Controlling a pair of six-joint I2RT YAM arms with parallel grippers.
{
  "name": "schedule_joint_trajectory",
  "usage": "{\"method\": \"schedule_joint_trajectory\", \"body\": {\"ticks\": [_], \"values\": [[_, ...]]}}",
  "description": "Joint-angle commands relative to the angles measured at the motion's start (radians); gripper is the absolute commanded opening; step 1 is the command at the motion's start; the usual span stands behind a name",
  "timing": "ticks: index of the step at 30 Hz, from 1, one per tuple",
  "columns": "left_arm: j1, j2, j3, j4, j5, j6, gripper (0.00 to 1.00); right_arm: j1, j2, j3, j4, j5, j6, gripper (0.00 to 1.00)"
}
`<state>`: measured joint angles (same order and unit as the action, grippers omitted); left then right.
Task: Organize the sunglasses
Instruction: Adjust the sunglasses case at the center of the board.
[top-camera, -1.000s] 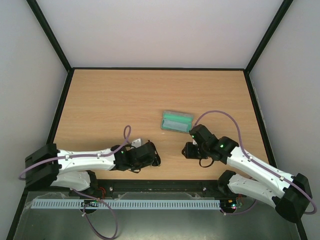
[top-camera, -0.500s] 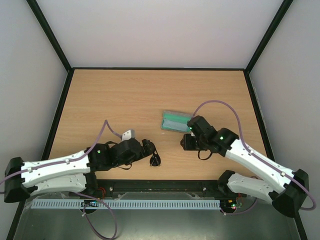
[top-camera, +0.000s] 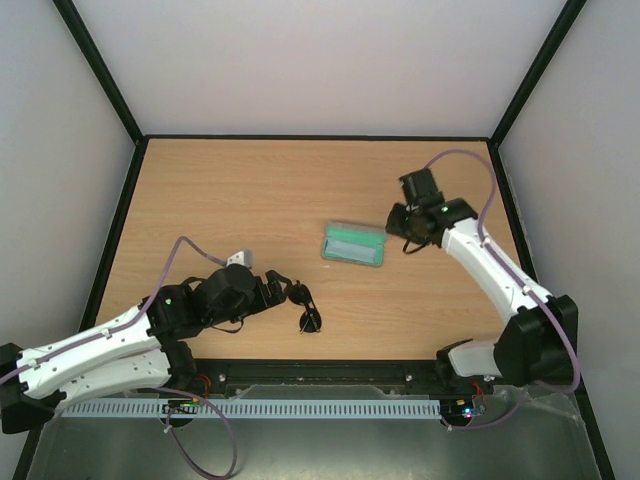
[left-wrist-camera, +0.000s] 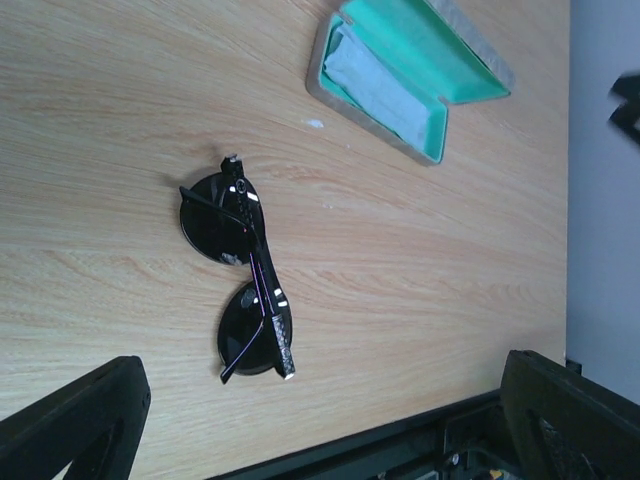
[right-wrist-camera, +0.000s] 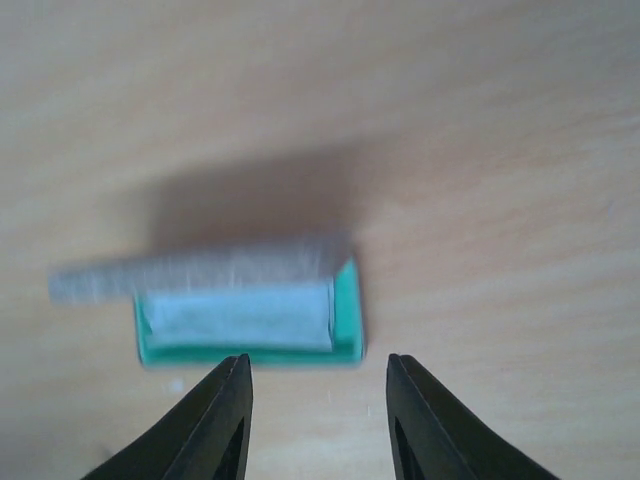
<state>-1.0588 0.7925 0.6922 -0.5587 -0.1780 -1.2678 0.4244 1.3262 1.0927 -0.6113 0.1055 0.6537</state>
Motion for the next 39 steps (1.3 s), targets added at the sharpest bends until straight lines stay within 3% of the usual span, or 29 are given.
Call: {"method": "schedule_joint_trajectory", "body": {"ticks": [1, 8, 18, 26, 39], "values": [[0.025, -0.024, -0.020, -0.018, 0.064, 0.066, 0.99, -0.136, 0.084, 0.094, 0.039, -0.028, -0.013, 0.40], [0.052, -0.049, -0.028, -0.027, 0.096, 0.098, 0.99, -0.292, 0.334, 0.155, 0.188, -0.240, -0.013, 0.43], [0.081, -0.116, -0.055, -0.062, 0.112, 0.096, 0.99, -0.307, 0.567, 0.228, 0.249, -0.359, 0.004, 0.37], [0.086, -0.118, -0.073, -0.052, 0.121, 0.094, 0.99, -0.293, 0.533, 0.046, 0.356, -0.437, -0.001, 0.35], [0.088, -0.113, -0.080, -0.049, 0.126, 0.088, 0.99, -0.223, 0.398, -0.152, 0.381, -0.390, -0.011, 0.35]]}}
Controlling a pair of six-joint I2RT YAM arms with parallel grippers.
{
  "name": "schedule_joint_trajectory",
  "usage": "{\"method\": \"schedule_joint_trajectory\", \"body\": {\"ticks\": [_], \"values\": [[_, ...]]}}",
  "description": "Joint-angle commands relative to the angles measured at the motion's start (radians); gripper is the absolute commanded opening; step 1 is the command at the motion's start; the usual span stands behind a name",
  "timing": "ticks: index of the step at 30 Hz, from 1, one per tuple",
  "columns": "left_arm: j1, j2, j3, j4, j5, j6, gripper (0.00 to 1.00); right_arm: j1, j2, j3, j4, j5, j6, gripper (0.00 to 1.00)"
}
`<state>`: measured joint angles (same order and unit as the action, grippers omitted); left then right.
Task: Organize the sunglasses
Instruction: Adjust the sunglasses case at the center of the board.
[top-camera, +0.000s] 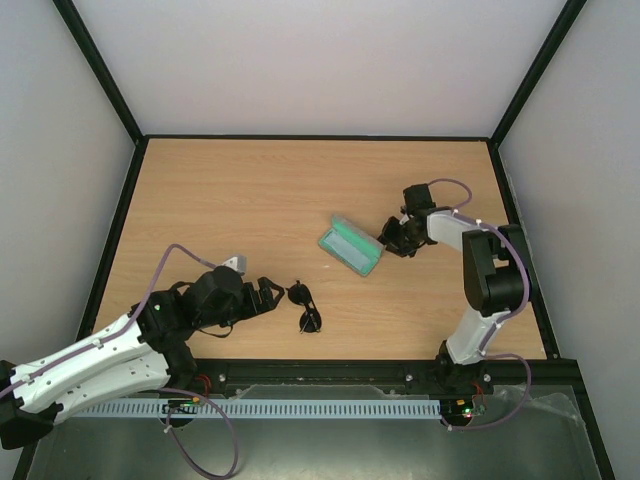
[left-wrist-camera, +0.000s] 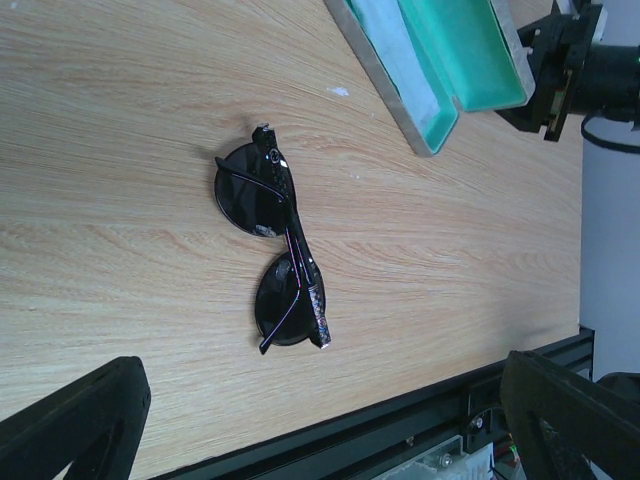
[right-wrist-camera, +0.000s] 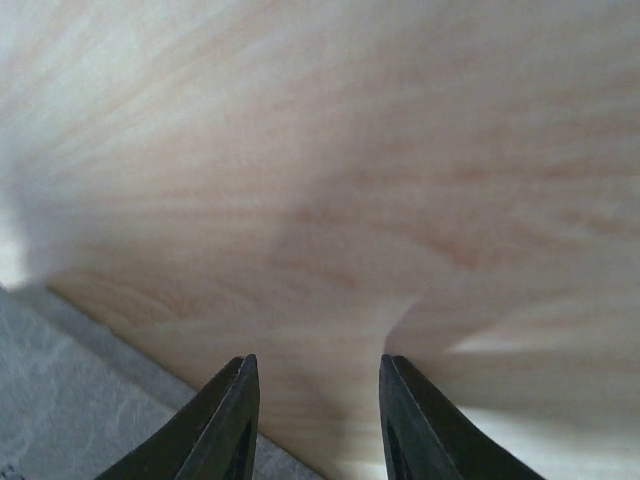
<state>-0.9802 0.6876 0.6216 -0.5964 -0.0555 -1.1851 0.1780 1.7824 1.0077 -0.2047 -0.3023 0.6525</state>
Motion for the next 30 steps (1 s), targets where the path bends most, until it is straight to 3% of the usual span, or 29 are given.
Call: {"method": "schedule_joint_trajectory", "body": {"ticks": [1, 9, 23, 30], "values": [[0.009, -0.012, -0.011, -0.013, 0.003, 0.005, 0.99, 0.028, -0.075, -0.087, -0.022, 0.021, -0.004, 0.35], [0.009, -0.030, -0.025, -0.022, 0.001, -0.002, 0.99, 0.059, -0.195, -0.217, -0.012, 0.036, 0.016, 0.35], [0.009, -0.053, -0.026, -0.042, -0.005, -0.010, 0.99, 0.149, -0.236, -0.229, -0.031, 0.054, 0.041, 0.35], [0.009, -0.060, -0.016, -0.060, -0.022, -0.016, 0.99, 0.158, -0.362, -0.212, -0.160, 0.219, 0.066, 0.36]]}}
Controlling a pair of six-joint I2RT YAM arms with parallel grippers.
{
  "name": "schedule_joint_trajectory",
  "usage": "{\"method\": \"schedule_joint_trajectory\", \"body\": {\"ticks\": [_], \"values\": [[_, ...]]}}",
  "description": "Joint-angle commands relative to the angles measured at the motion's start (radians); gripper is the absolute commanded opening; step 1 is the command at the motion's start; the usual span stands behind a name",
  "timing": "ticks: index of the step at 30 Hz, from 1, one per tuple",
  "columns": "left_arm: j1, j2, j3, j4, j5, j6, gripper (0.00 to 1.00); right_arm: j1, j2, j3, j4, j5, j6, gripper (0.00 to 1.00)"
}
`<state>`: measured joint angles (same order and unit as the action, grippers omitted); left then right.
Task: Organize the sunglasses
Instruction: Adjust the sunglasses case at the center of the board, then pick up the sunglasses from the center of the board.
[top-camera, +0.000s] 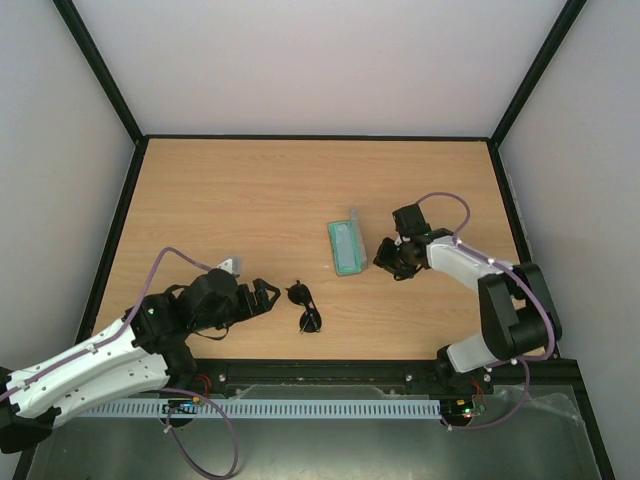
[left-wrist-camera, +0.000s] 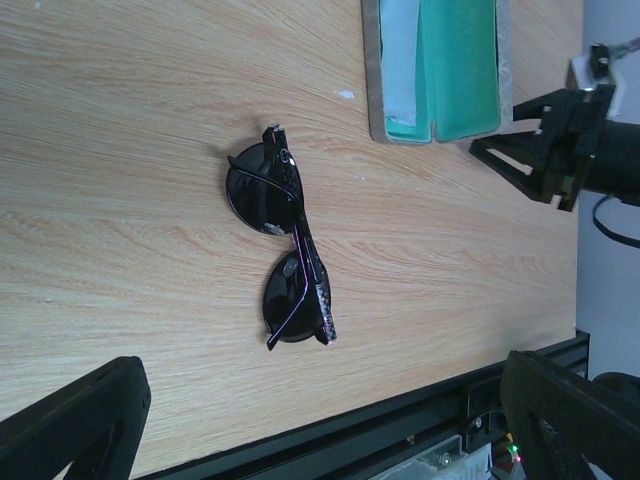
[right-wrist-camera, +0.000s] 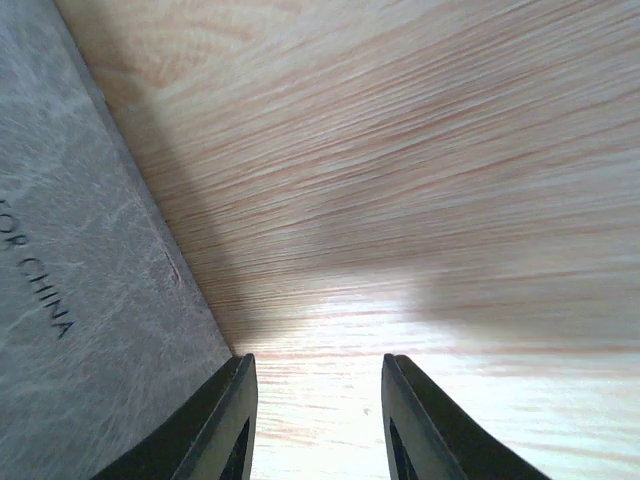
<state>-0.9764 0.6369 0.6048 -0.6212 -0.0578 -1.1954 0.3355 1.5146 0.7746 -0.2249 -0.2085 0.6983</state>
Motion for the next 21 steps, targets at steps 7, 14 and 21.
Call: {"method": "schedule_joint_trajectory", "body": {"ticks": [7, 14, 21], "values": [[0.008, -0.013, 0.022, -0.058, -0.043, 0.000, 0.99, 0.025, -0.290, 0.188, -0.332, 0.200, 0.009, 0.36], [0.075, -0.056, 0.035, -0.083, -0.029, 0.029, 0.99, 0.369, -0.330, 0.356, -0.490, 0.263, 0.064, 0.36], [0.153, -0.090, 0.048, -0.099, 0.037, 0.070, 0.99, 0.708, -0.122, 0.416, -0.516, 0.327, 0.123, 0.36]]}}
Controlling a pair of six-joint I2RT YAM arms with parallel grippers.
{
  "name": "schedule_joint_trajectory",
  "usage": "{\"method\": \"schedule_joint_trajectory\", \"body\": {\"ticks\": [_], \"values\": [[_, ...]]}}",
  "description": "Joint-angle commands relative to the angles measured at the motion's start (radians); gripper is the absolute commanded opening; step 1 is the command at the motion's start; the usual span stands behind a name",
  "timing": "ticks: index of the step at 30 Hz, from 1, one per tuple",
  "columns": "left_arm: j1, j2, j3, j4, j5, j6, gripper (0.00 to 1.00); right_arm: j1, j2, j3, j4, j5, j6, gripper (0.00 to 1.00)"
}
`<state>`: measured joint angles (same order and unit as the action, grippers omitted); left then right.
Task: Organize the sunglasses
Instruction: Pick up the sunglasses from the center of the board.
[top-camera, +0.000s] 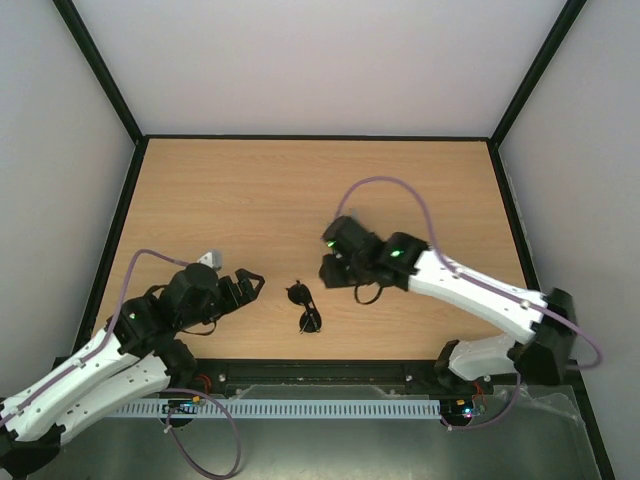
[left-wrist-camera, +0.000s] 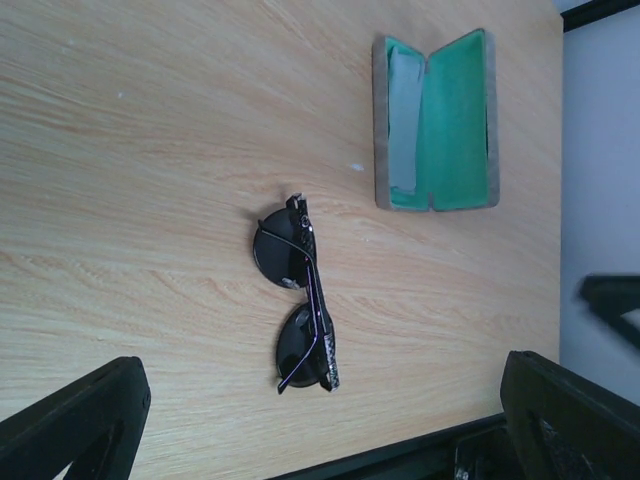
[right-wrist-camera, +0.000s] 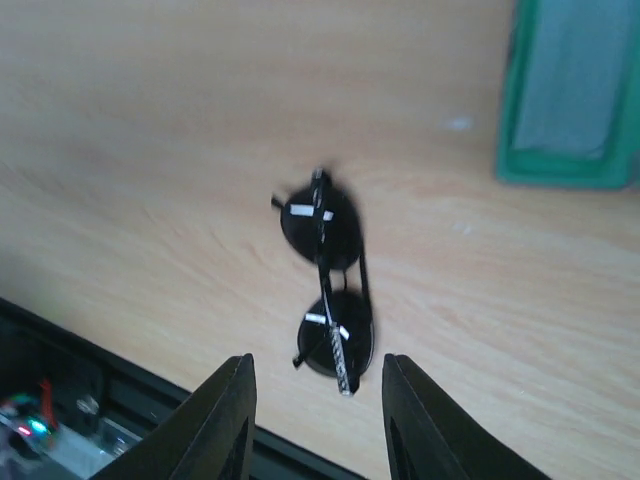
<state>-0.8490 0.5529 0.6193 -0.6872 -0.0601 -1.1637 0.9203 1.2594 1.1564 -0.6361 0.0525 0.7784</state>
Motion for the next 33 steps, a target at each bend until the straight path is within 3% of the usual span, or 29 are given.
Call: {"method": "schedule_joint_trajectory", "body": {"ticks": [1, 5, 14, 33], "values": [[0.029, -0.005, 0.034, -0.036, 0.042, 0.038, 0.99, 0.151, 0.180, 0.048, -0.109, 0.084, 0.044, 0.36], [0.036, -0.017, 0.042, -0.052, 0.045, 0.037, 0.99, 0.222, 0.331, 0.092, -0.092, 0.117, 0.043, 0.32], [0.039, -0.053, 0.034, -0.096, 0.036, 0.032, 0.99, 0.228, 0.529, 0.116, 0.001, 0.098, 0.024, 0.31], [0.041, -0.071, 0.018, -0.116, 0.019, 0.027, 0.99, 0.224, 0.639, 0.128, 0.046, 0.096, 0.009, 0.27]]}}
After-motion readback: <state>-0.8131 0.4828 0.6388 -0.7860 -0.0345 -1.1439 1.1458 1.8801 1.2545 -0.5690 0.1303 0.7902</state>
